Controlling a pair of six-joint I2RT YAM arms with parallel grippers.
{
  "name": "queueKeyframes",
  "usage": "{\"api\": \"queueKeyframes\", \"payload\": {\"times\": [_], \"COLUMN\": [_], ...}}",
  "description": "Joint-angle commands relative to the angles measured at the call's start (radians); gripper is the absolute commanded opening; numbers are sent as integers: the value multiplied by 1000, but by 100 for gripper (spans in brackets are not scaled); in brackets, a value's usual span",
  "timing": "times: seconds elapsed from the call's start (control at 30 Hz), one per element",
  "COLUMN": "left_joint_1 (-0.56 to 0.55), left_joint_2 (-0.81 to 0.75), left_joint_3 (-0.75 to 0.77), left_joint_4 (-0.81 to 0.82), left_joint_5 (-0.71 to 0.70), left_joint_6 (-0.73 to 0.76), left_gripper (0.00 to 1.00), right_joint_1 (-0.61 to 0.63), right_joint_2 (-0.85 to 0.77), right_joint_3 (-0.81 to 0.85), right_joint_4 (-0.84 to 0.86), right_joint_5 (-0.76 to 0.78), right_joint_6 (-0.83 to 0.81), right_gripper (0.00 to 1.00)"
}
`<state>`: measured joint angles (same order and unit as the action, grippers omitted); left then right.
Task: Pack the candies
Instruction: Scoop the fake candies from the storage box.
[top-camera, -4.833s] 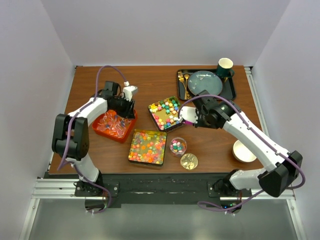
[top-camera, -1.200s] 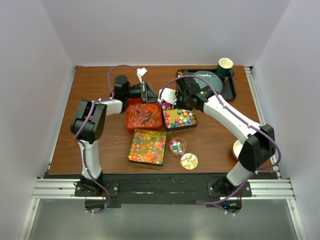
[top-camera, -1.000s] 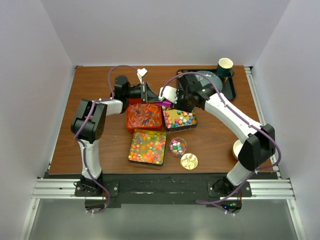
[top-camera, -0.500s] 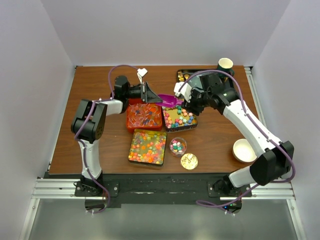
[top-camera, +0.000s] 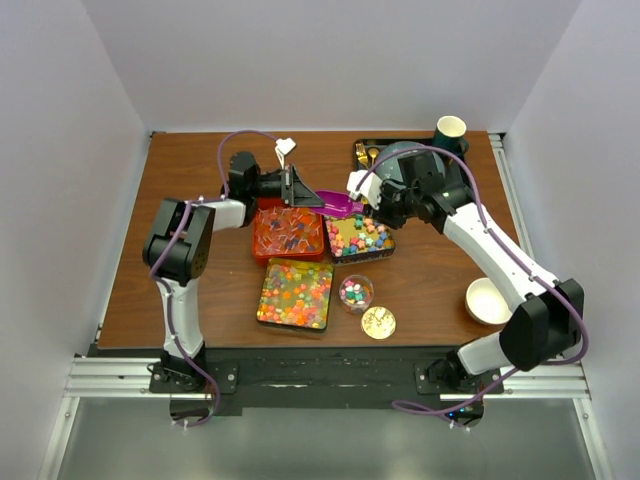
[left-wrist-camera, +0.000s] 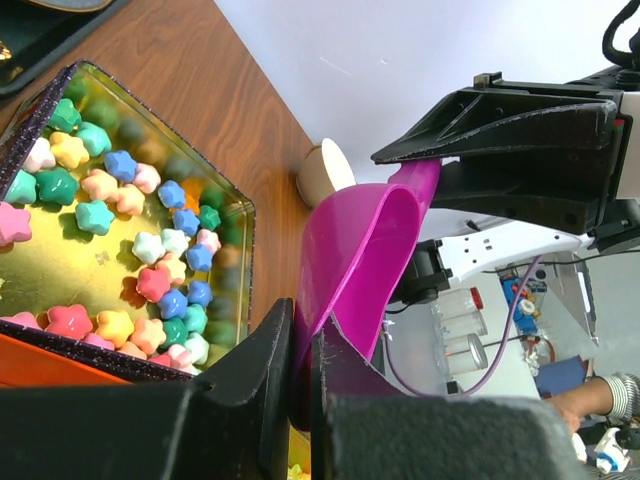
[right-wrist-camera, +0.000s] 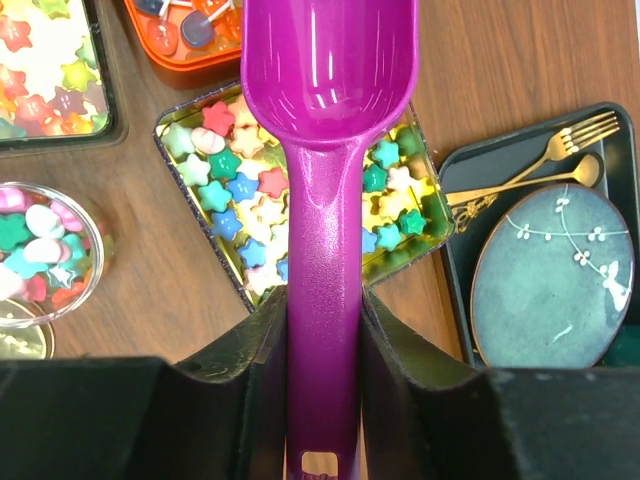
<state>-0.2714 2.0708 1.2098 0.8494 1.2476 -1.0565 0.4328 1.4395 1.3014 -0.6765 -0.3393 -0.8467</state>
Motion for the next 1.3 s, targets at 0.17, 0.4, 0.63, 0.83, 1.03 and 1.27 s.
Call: {"api": "queueKeyframes", "payload": {"times": [0.17, 0.4, 0.63, 0.83, 1.03, 1.27], "left_joint_1": [72, 241, 271, 271, 271, 271], "left_joint_2": [-105, -357, -583, -675, -722, -701], "left_joint_3": [-29, -1, -142, -341, -452, -524], "left_joint_4": [-113, -897, -1325, -1351, -1297, -1175], "left_joint_5": [-51, -299, -488, -511, -522, -534], "left_joint_6": [120, 756, 1627, 1760, 1819, 1850], "left_gripper": [45, 69, 70, 69, 69, 65], "right_joint_1": [4, 23, 98, 161, 201, 251], "right_joint_2": [62, 307, 519, 614, 682, 725], "right_joint_3": [123, 548, 825, 878, 929, 938], "right_joint_4": [-60, -380, -564, -543, -522, -474], "right_joint_5": [-46, 72, 229, 333, 404, 545], "right_joint_6": [-54, -285, -488, -503, -479, -499], "right_gripper": [0, 0, 0, 0, 0, 0]}}
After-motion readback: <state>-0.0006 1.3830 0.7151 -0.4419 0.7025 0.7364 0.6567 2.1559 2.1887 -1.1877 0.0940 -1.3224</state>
